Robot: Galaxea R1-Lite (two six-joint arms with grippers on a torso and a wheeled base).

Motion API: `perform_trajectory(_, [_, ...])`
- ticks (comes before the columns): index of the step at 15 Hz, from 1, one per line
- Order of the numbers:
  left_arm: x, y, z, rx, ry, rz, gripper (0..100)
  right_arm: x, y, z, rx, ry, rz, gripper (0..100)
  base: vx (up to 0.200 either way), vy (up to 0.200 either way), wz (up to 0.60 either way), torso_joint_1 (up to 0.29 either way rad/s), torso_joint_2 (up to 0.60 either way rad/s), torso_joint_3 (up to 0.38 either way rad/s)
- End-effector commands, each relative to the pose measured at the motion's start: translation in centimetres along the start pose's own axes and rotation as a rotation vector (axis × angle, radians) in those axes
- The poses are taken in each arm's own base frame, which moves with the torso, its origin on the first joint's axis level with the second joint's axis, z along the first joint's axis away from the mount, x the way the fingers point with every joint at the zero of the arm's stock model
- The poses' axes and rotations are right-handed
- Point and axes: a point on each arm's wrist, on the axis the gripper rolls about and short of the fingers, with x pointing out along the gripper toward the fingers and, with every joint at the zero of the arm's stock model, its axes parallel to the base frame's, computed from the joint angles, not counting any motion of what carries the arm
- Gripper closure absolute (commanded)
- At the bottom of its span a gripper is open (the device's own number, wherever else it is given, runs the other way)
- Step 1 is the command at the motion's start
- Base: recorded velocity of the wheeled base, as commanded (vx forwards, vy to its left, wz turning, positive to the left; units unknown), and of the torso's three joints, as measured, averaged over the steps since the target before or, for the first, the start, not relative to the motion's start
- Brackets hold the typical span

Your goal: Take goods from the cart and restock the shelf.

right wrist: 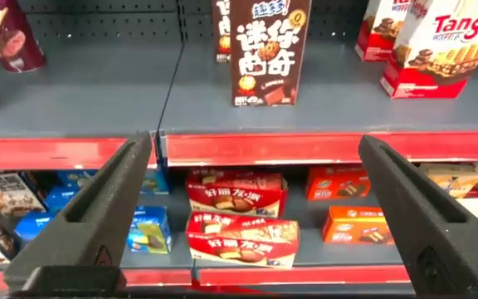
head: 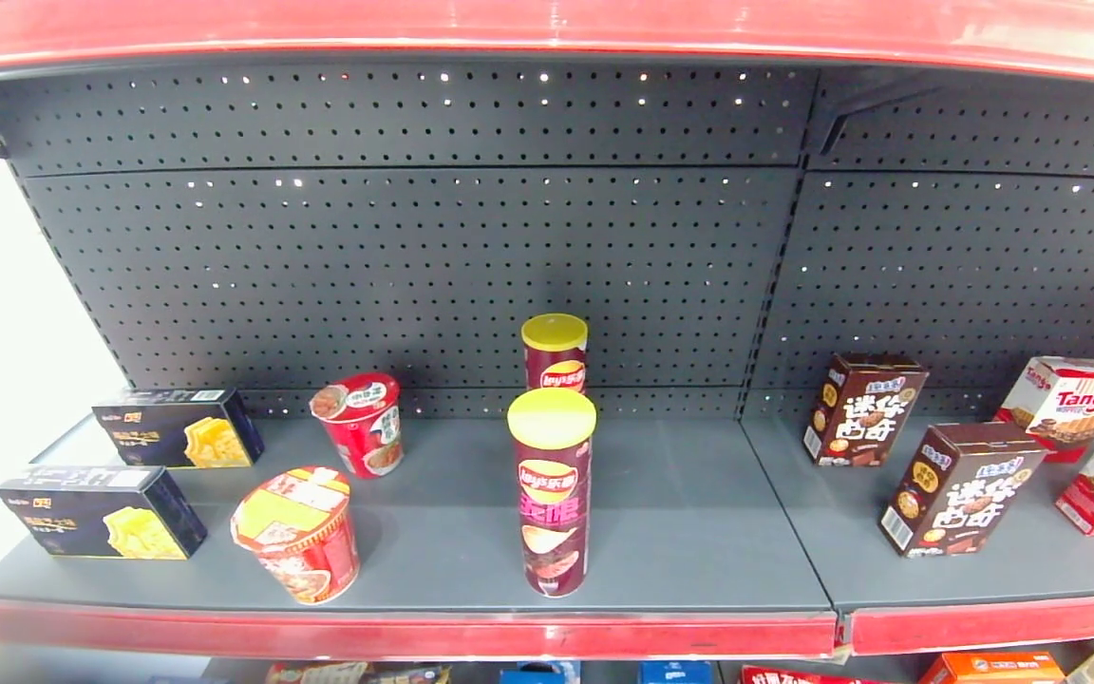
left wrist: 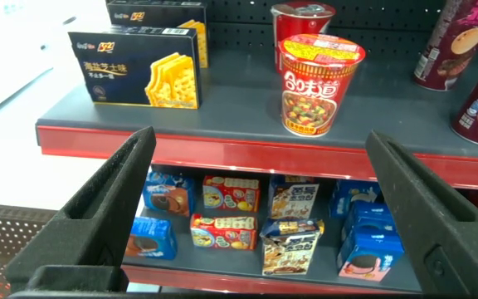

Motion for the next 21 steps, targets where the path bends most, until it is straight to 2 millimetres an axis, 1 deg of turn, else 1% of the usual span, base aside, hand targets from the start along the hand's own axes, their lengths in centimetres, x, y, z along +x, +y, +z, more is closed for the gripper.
perform_trajectory(1, [0.01,0.0,-0.02,0.0,0.002,0.001,0,-0.04,0.0,-0.03,0.0,-0.007,0.0,0,0.0,0.0,0.0,0.0,0.0,0.0])
perform_trajectory(11, [0.0,0.0,0.02,-0.001,0.001,0.001,0,-0.04,0.01,-0.05,-0.004,-0.005,0.004,0,0.0,0.0,0.0,0.0,0.0,0.0])
perform_trajectory(14, [0.0,0.0,0.02,-0.001,0.001,0.002,0,-0.04,0.01,-0.05,-0.004,-0.005,0.004,0,-0.2,0.0,0.0,0.007,0.01,0.001])
perform_trajectory(21, [0.01,0.0,-0.02,0.0,0.002,0.002,0,-0.04,0.01,-0.05,-0.003,-0.005,0.004,0,0.0,0.0,0.0,0.0,0.0,0.0])
